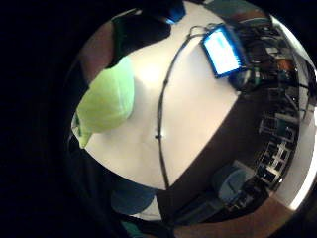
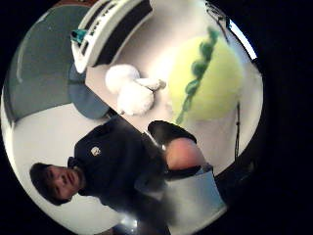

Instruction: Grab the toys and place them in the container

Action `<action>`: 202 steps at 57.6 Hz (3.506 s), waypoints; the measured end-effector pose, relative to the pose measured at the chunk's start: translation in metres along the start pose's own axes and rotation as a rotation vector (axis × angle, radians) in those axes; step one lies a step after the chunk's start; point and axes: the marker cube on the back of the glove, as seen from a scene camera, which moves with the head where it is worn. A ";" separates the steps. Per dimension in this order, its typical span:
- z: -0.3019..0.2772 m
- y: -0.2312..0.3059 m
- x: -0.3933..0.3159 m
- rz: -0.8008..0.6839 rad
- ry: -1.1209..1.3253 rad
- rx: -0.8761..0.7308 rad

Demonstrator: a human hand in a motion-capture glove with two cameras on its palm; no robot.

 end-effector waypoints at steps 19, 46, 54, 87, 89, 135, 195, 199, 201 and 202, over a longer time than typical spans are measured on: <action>0.052 -0.037 -0.013 -0.046 -0.023 0.044; -0.168 -0.042 -0.078 -0.236 0.005 0.463; -0.238 -0.092 -0.138 -0.178 -0.255 0.487; -0.218 -0.210 -0.210 -0.027 -0.170 0.378; -0.217 -0.195 -0.207 -0.036 -0.156 0.378; 0.061 -0.032 -0.126 -0.035 -0.042 -0.194; -0.123 -0.054 -0.147 -0.162 -0.121 0.385; -0.156 -0.064 -0.168 -0.178 -0.130 0.445; -0.170 -0.072 -0.179 -0.181 -0.148 0.472; -0.177 -0.077 -0.182 -0.174 -0.164 0.484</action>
